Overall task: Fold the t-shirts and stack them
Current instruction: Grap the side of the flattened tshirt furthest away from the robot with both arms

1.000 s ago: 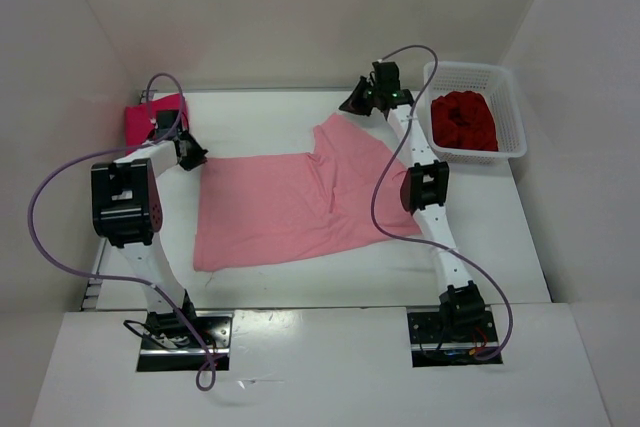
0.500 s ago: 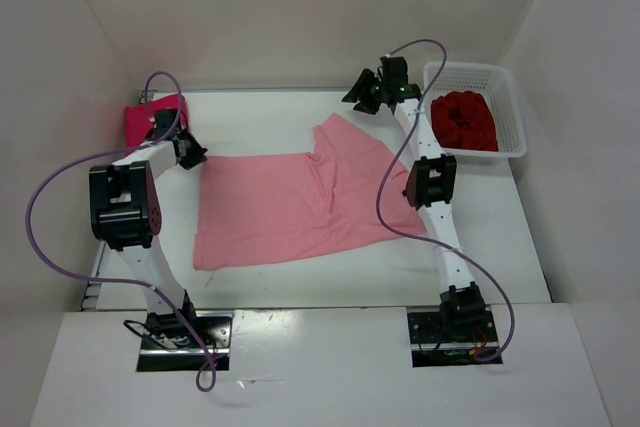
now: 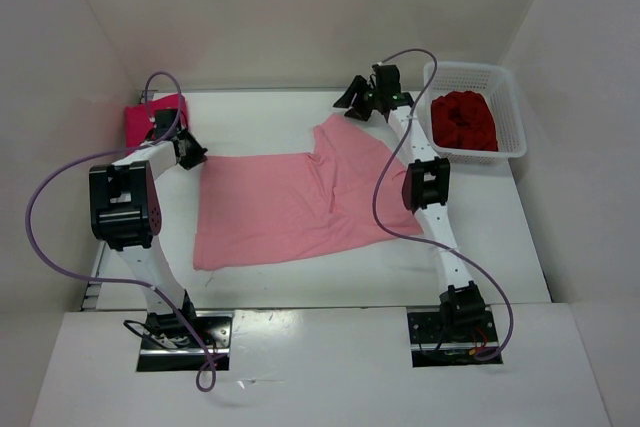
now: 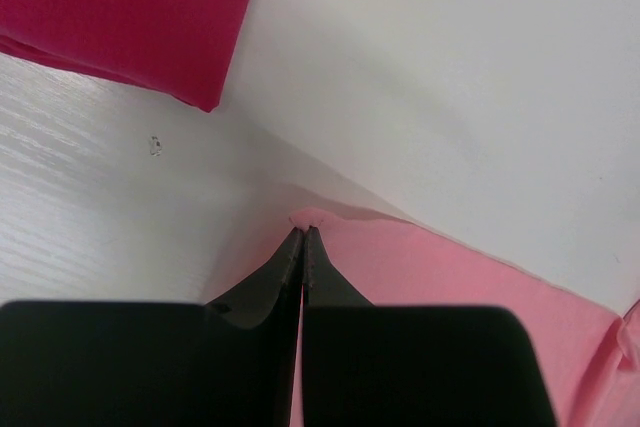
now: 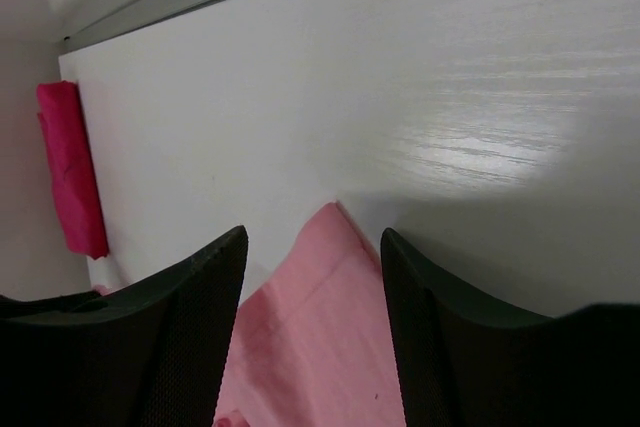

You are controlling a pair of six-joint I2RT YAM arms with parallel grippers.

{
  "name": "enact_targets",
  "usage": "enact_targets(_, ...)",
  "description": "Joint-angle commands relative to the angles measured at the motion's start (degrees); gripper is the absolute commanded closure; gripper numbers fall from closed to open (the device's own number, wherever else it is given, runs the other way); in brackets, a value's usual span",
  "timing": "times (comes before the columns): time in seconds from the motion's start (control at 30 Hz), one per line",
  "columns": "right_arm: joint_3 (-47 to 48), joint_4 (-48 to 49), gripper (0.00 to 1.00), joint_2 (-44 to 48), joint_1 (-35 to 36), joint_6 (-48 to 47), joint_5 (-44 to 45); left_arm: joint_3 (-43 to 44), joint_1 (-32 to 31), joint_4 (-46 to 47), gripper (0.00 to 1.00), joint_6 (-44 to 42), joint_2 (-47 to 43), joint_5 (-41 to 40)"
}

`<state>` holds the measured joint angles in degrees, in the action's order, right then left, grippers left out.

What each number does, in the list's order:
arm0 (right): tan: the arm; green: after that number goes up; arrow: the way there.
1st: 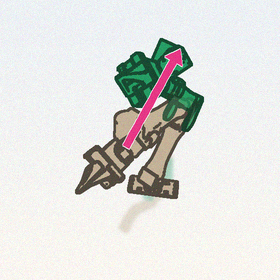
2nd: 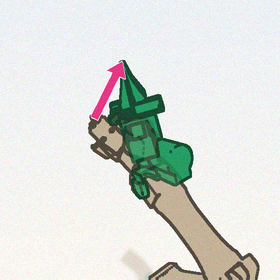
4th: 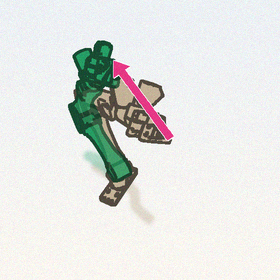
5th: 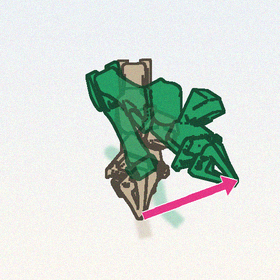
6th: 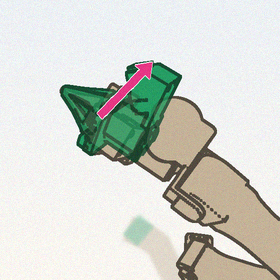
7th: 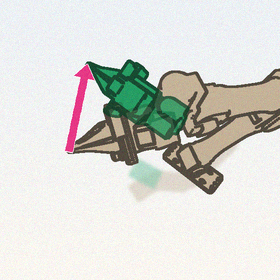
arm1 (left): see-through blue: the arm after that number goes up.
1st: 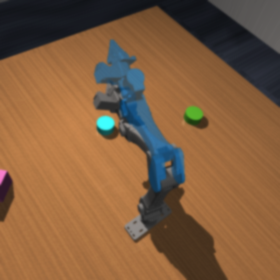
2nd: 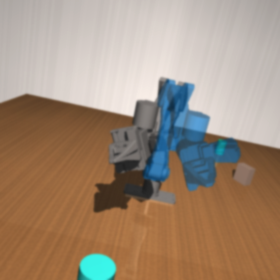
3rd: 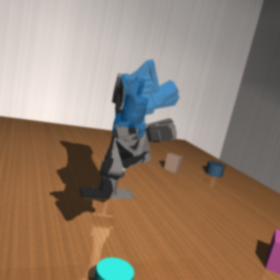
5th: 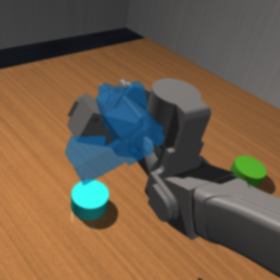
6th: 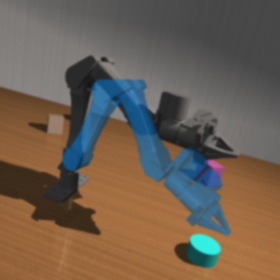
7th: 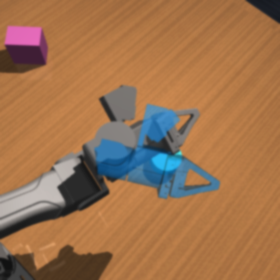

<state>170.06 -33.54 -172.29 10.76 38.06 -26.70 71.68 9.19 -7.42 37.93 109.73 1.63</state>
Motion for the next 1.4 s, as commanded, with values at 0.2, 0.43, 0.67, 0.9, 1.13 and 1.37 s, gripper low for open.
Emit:
enact_targets(0.2, -0.4, 1.5, 0.49, -3.4, 1.7, 1.1, -4.9, -0.2, 0.0, 1.1, 1.0, 0.7, -2.2, 0.8)
enact_targets(0.43, 1.2, 3.2, 0.73, -4.5, 1.2, 3.8, -7.7, -0.2, 0.0, 1.1, 1.0, 0.7, -2.2, 0.8)
enact_targets(0.67, 7.6, -0.5, 0.97, -4.9, -0.6, 4.5, -9.2, -0.2, 0.0, 1.1, 1.0, 0.7, -2.2, 0.8)
enact_targets(0.9, 9.4, -12.1, 1.0, 4.3, -3.4, -3.9, -5.7, -0.2, 0.0, 1.1, 1.0, 0.7, -2.2, 0.8)
enact_targets(1.13, -10.7, -19.3, 1.0, 19.3, -3.6, -13.5, 0.8, -1.4, 0.0, 0.6, 1.0, 0.7, -4.9, 1.9)
enact_targets(1.37, -39.1, -11.1, 1.0, 38.8, -3.9, -14.7, 7.2, -5.4, 0.0, 0.6, 1.0, 0.7, -12.1, 3.0)
